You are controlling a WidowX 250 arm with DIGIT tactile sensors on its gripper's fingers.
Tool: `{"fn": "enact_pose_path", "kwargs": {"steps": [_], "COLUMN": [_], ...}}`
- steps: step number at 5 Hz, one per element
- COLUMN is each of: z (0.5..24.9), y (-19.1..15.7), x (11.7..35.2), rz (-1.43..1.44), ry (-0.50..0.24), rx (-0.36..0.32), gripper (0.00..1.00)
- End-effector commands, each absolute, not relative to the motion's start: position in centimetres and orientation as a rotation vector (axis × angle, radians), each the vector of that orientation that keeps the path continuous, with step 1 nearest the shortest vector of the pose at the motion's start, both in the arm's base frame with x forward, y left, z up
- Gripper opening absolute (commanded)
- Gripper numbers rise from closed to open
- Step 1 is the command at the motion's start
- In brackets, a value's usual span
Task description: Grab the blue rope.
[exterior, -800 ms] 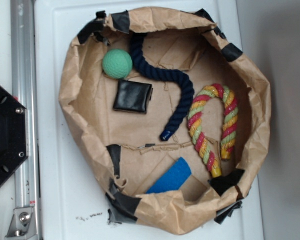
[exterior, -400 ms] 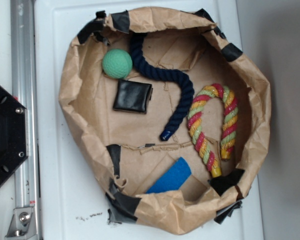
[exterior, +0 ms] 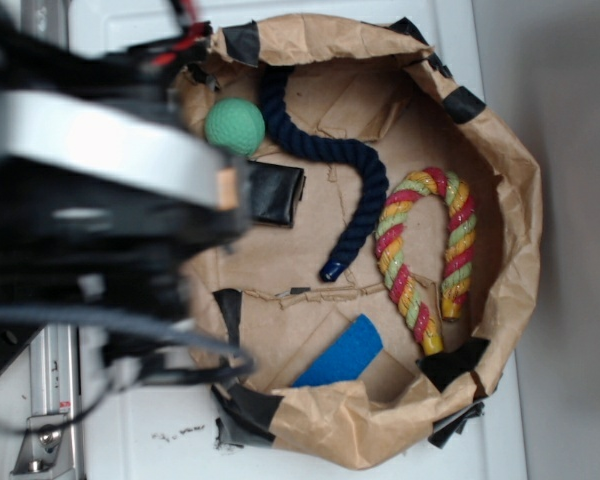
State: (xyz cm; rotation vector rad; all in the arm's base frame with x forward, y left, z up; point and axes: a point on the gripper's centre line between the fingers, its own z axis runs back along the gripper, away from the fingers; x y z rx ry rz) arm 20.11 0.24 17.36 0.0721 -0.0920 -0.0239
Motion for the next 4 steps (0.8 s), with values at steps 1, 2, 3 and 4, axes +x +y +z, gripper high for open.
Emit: {"fn": "enact_pose_path", "kwargs": {"steps": [1,2,3,4], "z": [12.0,8.8,6.6,4.6], "y": [4.2,5.3,6.5,6.8], "x": [23.5,25.1,27.0,28.4], "rz": [0.195,0.138,0.023,-0.077], "ry": [-0.223,-0.159,-0.105,-0.008], "rx": [-0.071,-0.084,-0.159,-0.149], "gripper": [1.00,1.00,1.00,1.00]}}
